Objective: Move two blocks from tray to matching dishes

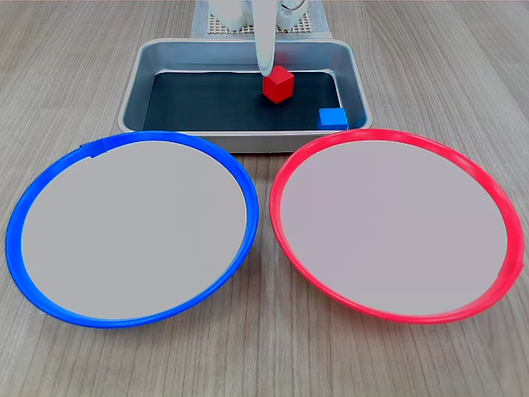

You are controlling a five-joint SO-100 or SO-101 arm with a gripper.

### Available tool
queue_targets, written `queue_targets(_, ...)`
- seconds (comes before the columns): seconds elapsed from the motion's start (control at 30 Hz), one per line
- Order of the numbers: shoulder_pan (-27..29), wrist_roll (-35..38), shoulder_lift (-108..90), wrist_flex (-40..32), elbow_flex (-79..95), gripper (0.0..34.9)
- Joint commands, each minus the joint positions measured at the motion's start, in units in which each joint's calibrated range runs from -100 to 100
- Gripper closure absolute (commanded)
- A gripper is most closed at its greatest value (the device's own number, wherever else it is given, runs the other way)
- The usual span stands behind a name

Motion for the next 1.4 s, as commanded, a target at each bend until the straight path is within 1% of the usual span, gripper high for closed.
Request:
queue_targets(0.0, 0.5, 2.8, 16.2, 7.2, -17.6, 34.7)
queue_targets(0.07, 0.5, 5.0, 24.0, 12.4, -25.2, 34.7)
queue_targets(0.1, 0.8, 7.2, 30.3, 15.3, -29.6, 33.9)
queue_targets(0.13, 0.9, 8.2, 32.2, 16.5, -30.4, 32.4)
queue_targets(0.17, 0.8, 10.0, 34.1, 17.6, -31.0, 30.0)
queue_targets(0.2, 0.8, 11.0, 35.1, 17.7, -31.1, 29.7)
queue_targets(0.23, 1.2, 12.6, 36.5, 17.8, -30.7, 28.1)
queue_targets(0.27, 1.4, 14.2, 37.4, 17.5, -29.9, 24.6)
queue_targets(0.3, 1.8, 15.5, 38.0, 16.9, -29.0, 22.3)
queue_targets(0.33, 2.1, 16.9, 38.5, 16.5, -28.1, 21.5)
queue_targets(0.4, 2.1, 18.9, 38.6, 15.2, -25.7, 18.4)
queue_targets(0.5, 1.0, 21.0, 38.8, 13.7, -23.2, 17.2)
queue_targets(0.57, 0.1, 22.1, 39.0, 12.7, -21.8, 17.9)
queue_targets(0.6, -0.2, 22.5, 39.2, 11.9, -21.0, 17.5)
queue_targets(0.67, -1.1, 23.2, 40.2, 9.9, -19.4, 18.1)
queue_targets(0.87, -4.0, 23.8, 43.8, 3.9, -16.4, 18.3)
queue_targets(0.9, -4.4, 23.9, 44.4, 2.9, -16.0, 19.2)
queue_targets(0.93, -5.0, 24.2, 44.9, 2.4, -15.9, 21.8)
queue_targets(0.97, -5.7, 24.4, 45.3, 1.9, -16.0, 29.3)
queue_targets(1.0, -6.2, 24.3, 45.8, 1.8, -16.5, 34.6)
queue_targets(1.1, -7.8, 21.9, 48.0, 4.2, -23.0, 34.7)
queue_targets(1.17, -9.7, 18.3, 51.3, 7.1, -33.1, 34.7)
queue_targets(1.23, -11.4, 13.4, 57.4, 9.5, -47.3, 34.7)
queue_targets(1.3, -12.5, 10.9, 61.8, 10.2, -56.0, 34.7)
queue_targets(1.37, -14.0, 8.7, 67.1, 9.2, -64.2, 34.7)
